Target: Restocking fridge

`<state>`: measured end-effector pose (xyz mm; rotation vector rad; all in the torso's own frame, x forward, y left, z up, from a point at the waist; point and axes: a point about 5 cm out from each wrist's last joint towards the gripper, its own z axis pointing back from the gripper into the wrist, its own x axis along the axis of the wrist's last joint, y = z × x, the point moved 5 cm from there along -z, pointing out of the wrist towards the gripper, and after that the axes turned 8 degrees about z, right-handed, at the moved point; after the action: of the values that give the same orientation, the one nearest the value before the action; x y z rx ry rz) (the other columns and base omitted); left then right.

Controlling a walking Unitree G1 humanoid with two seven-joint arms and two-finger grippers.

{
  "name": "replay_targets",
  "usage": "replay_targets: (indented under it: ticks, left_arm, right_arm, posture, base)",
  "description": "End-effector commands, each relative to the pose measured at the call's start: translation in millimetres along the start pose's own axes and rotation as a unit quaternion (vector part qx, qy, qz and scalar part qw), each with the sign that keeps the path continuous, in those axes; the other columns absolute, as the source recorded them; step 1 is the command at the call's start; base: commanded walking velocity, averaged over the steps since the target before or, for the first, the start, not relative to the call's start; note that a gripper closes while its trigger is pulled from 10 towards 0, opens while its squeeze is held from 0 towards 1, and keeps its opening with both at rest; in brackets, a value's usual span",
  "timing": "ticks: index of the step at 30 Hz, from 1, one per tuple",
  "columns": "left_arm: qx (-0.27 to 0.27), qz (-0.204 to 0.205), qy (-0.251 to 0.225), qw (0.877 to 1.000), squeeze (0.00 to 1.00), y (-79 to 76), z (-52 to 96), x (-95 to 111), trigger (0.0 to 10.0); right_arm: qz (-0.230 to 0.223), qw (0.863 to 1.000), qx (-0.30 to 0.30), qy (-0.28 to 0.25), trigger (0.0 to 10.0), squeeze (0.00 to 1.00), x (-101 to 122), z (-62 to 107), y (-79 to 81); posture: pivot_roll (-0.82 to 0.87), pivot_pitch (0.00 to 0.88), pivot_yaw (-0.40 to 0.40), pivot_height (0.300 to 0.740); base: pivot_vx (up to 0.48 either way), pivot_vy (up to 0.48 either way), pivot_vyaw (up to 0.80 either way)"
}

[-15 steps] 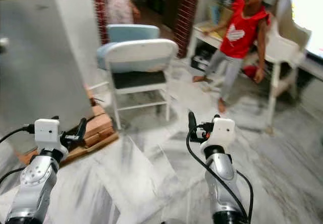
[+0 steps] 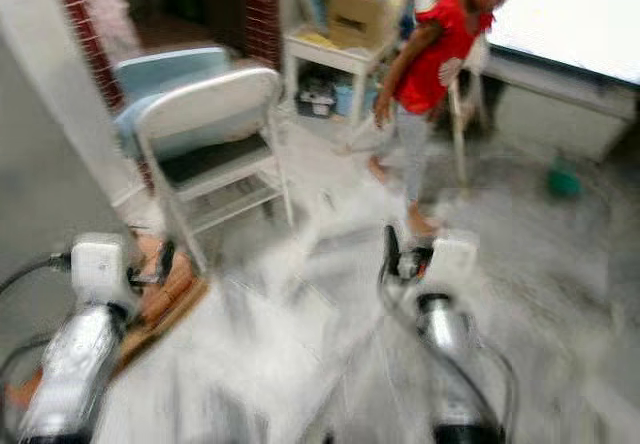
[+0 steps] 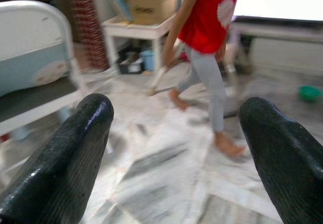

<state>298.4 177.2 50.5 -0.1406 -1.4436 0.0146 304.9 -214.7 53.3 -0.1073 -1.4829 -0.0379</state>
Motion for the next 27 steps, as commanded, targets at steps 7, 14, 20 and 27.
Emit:
replay_targets:
  ticks: [7, 14, 20, 27]
  left_arm:
    - [0.041, -0.007, 0.016, 0.999, 0.0, 20.0, 16.6, -9, 10.0]
    - [0.038, -0.011, 0.012, 0.999, 0.0, 18.0, 11.1, -5, 10.0]
    - [0.035, -0.014, 0.01, 0.999, 0.0, 17.2, 7.9, -3, 10.0]
    - [0.029, -0.018, 0.01, 0.999, 0.0, 16.9, 6.6, -1, 10.0]
  right_arm:
    - [0.01, 0.999, 0.043, -0.014, 10.0, 0.0, 9, -5.2, 19.3]
    - [0.011, 0.997, 0.073, -0.033, 10.0, 0.0, 16, -6.7, 32.8]
    - [0.01, 0.997, 0.073, -0.035, 10.0, 0.0, 16, -7.2, 32.7]
    - [0.002, 0.998, 0.061, -0.034, 10.0, 0.0, 19, -13.3, 29.1]
  posture:
    - [0.03, 0.0, -0.036, 0.74]
    - [0.03, 0.0, -0.031, 0.74]
    - [0.03, 0.0, -0.023, 0.74]
    - [0.03, 0.0, -0.018, 0.74]
  base:
    - [0.0, 0.48, 0.0]
    - [0.0, 0.48, 0.52]
    - [0.0, 0.48, 0.72]
    - [0.0, 0.48, 0.09]
